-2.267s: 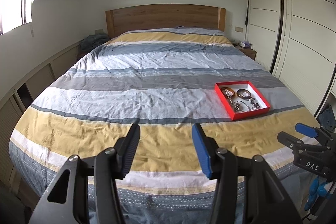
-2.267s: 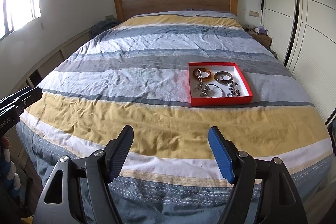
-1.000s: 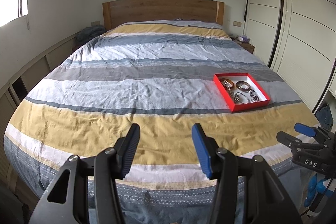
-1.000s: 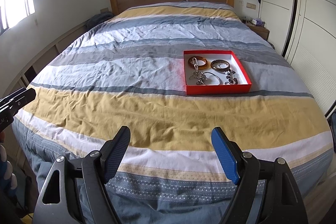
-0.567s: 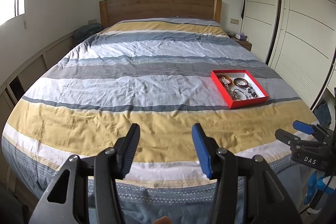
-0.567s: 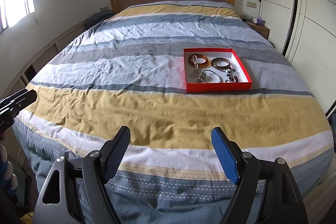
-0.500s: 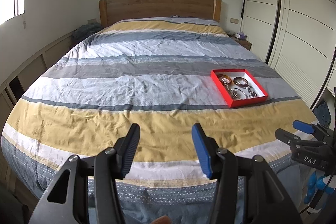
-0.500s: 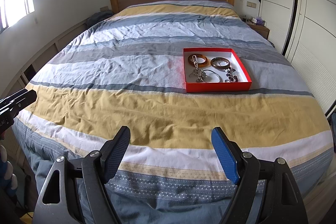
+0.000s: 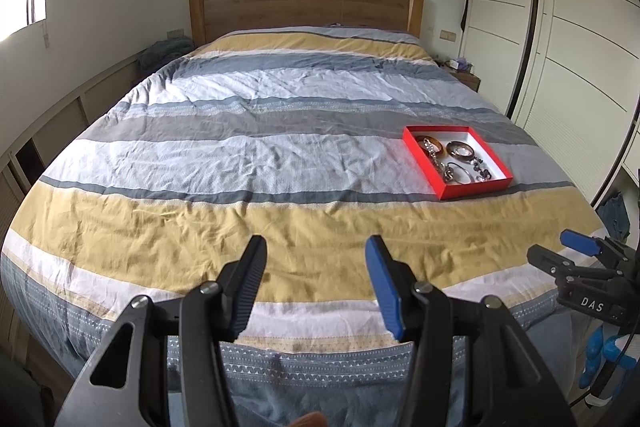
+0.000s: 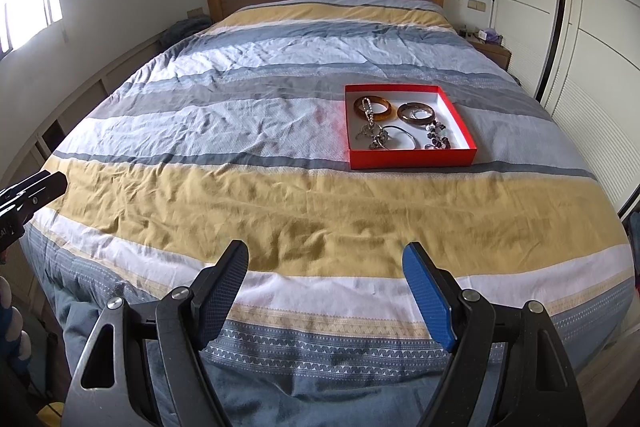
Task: Organize jewelry
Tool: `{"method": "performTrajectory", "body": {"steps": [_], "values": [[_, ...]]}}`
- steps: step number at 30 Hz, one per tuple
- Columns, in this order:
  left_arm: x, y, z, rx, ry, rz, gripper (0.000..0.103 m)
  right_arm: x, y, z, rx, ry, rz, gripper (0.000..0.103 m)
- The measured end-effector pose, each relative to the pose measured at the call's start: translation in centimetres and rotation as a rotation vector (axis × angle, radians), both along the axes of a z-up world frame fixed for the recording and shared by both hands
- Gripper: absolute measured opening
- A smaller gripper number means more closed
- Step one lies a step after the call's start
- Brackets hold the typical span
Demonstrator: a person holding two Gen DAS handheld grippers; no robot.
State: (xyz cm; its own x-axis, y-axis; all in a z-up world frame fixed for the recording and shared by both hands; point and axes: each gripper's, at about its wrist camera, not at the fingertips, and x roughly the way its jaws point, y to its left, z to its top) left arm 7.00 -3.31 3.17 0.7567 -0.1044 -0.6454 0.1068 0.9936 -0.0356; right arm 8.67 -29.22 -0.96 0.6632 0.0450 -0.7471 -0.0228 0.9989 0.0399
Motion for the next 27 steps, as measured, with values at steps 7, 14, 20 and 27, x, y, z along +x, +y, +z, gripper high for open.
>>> {"method": "performTrajectory", "body": {"steps": [7,14,20,27], "values": [[-0.1,0.0,-0.38,0.0,0.007,-0.005,0.049,0.01,-0.06,-0.04,0.0,0.002,0.001,0.079],[-0.05,-0.04,-0.45,-0.002,0.012,-0.007,0.049,-0.09,-0.17,-0.36,-0.001,0.006,0.002,0.079],[-0.06,-0.05,-0.5,-0.001,0.014,-0.01,0.049,-0.06,-0.14,-0.37,-0.001,0.006,0.002,0.079],[-0.06,-0.07,-0.51,-0.001,0.015,-0.009,0.049,0.0,-0.15,-0.34,-0.002,0.006,0.001,0.079]]}}
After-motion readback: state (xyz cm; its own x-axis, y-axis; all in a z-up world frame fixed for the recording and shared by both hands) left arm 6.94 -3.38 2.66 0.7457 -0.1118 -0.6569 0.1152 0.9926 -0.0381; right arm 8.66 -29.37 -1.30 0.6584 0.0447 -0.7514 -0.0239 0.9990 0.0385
